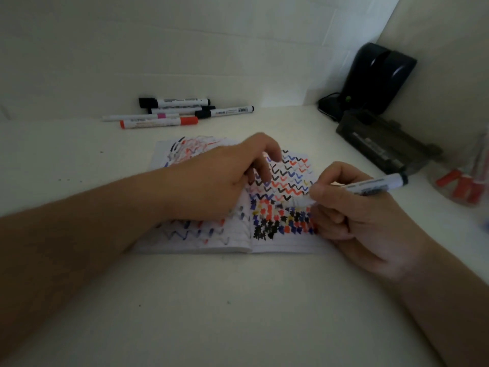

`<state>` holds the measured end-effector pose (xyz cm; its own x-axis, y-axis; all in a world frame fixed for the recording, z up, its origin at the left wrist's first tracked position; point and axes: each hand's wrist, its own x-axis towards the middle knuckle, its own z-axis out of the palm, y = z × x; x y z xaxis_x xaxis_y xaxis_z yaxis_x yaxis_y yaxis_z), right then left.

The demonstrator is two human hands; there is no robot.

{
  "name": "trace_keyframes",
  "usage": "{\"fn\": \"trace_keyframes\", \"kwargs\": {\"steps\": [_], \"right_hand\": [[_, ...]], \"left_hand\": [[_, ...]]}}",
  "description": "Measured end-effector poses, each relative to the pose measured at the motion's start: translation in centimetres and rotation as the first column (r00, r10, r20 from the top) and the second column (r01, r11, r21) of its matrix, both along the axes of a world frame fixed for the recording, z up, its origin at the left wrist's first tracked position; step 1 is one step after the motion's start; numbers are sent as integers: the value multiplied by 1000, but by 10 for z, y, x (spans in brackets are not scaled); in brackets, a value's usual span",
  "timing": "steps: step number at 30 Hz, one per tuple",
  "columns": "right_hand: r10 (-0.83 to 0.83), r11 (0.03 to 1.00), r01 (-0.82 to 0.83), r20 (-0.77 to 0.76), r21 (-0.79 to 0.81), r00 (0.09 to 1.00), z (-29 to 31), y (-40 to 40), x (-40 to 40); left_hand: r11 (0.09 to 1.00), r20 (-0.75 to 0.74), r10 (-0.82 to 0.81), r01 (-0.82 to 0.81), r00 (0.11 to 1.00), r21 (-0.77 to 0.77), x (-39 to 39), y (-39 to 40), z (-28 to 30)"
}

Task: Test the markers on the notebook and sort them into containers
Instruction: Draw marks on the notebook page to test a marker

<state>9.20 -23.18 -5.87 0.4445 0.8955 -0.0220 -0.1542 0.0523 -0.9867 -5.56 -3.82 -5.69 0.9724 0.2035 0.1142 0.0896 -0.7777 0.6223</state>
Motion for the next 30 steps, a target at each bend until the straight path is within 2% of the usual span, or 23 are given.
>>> {"fn": "trace_keyframes", "kwargs": {"steps": [3, 6, 9, 13, 24, 30], "right_hand": [[84, 996, -77, -151, 53, 985, 2, -5, 11], [97, 995, -86, -305, 50, 947, 4, -6, 18], [77, 997, -63, -369, 48, 926, 5, -5, 19], [49, 999, -39, -377, 34, 925, 3, -4, 18], [29, 999, -36, -352, -12, 936, 0, 0, 17], [97, 995, -101, -303, 3, 948, 0, -2, 16]], "left_hand": [[994, 49, 8, -3, 999, -108, 0, 3, 4], [973, 62, 45, -29, 997, -231, 3, 1, 5], [968, 71, 85, -66, 994, -240, 4, 1, 6], [979, 56, 75, -63, 996, -195, 3, 3, 7], [980, 62, 44, -31, 997, -195, 3, 2, 8], [949, 125, 73, -30, 989, -315, 2, 3, 9]]}}
